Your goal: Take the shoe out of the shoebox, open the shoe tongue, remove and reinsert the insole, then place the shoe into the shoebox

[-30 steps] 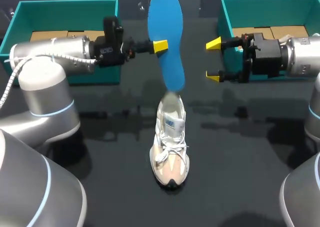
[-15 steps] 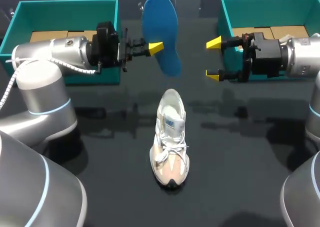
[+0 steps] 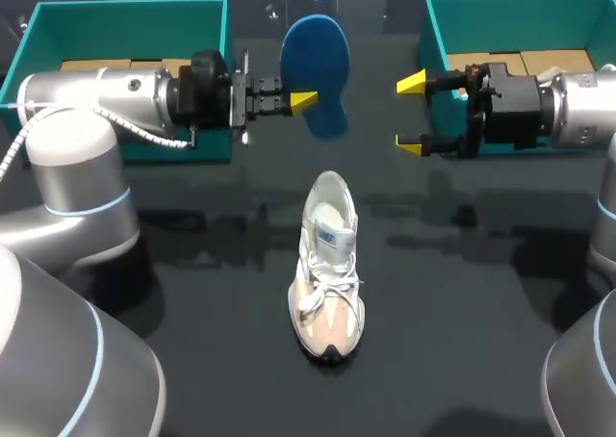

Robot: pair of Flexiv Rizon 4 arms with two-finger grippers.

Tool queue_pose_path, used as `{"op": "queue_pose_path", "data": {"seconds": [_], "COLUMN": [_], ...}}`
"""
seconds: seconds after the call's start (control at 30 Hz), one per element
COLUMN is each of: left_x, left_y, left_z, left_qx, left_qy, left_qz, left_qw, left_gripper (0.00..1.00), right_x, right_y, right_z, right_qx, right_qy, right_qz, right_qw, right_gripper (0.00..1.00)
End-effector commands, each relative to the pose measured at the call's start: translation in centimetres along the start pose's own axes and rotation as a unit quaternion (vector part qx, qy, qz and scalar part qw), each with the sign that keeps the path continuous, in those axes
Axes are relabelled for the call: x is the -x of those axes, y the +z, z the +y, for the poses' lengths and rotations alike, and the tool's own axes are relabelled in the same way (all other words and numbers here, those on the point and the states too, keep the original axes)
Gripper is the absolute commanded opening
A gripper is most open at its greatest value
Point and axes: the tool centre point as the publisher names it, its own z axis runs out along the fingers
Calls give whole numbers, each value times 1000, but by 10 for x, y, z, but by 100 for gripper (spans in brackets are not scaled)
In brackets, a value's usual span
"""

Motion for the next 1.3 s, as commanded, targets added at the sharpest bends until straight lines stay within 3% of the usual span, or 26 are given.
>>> {"op": "queue_pose_path", "data": {"seconds": [0.03,0.1,0.27,0.77,0.87,0.93,1.3], "left_x": [-1,-2,-3,4,3,1,1], "left_y": [-4,-4,-5,-4,-4,-4,-4], "left_z": [-8,-9,-8,15,18,20,20], "left_qx": [65,88,98,71,80,66,66], "left_qy": [98,138,201,309,342,368,368], "left_qz": [22,26,53,74,64,67,67], "left_qw": [993,986,973,946,934,925,925], "left_gripper": [0,0,0,0,0,0,0], "right_x": [0,0,0,0,0,0,0], "right_y": [1,1,1,1,1,1,1], "right_z": [0,0,0,0,0,0,0], "right_qx": [0,0,0,0,0,0,0], "right_qy": [0,0,0,0,0,0,0], "right_qz": [-1,-1,-1,-1,-1,-1,-1], "right_qw": [1000,1000,1000,1000,1000,1000,1000], "right_gripper": [100,100,100,100,100,100,100]}}
